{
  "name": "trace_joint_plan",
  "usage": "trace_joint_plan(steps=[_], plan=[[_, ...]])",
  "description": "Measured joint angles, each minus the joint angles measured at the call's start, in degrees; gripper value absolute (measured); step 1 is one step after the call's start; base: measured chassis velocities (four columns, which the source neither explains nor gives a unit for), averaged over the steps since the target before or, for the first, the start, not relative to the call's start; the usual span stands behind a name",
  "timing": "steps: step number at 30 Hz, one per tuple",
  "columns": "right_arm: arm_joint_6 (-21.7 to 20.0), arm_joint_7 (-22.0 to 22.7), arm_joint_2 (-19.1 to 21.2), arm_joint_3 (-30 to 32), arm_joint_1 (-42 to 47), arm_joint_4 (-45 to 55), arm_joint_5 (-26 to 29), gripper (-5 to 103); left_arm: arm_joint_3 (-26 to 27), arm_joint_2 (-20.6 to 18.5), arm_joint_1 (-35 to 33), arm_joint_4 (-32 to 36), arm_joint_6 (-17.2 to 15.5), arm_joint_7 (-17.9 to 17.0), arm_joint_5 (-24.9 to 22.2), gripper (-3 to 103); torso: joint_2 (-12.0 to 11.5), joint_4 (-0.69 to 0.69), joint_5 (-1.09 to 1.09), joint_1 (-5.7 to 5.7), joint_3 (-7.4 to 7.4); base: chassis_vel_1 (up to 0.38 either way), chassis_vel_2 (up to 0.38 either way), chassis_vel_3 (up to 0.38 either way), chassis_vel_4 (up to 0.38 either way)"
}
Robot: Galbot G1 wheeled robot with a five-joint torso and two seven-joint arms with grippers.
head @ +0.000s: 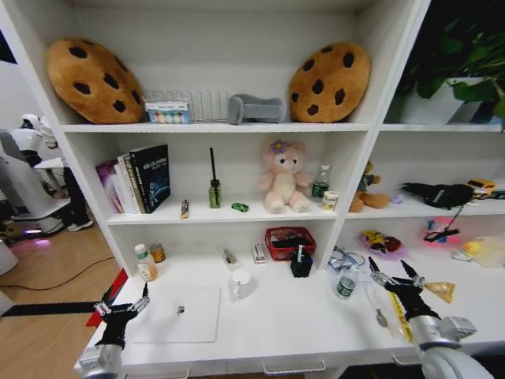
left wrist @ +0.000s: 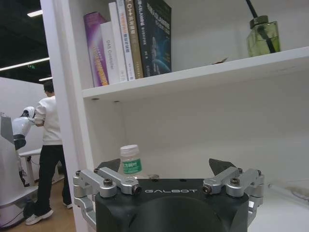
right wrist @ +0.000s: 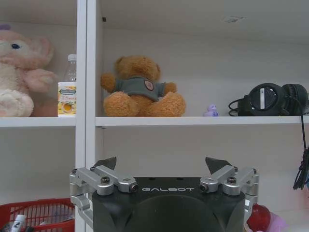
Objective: Organize the objects on the table.
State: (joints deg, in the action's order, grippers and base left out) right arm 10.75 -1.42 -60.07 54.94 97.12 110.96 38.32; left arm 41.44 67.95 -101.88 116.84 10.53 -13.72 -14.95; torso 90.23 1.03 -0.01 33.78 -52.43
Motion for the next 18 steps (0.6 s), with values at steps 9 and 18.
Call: trace_joint_plan(steps=[9,18], plan=[[1.2,-1.3,-0.1,-3.9,-1.0,-0.9,-6.2,100,-0.4,0.0,0.2,-0.3,0.0,0.1,-0.1,100,0.0,-0.03,-0.04,0.00,0.00,-0.028,-0.053,0.049,0.038],[-1.9,-2.2,1.8,-8.4,-3.9,-3.1,-6.6,100,-0.3,0.1,0.1,-0.4,0.0,0.3,-0.2,100,0.0,-0.03,0.03,0.00,0.00,0.020,0.020,-0.013,-0.014]])
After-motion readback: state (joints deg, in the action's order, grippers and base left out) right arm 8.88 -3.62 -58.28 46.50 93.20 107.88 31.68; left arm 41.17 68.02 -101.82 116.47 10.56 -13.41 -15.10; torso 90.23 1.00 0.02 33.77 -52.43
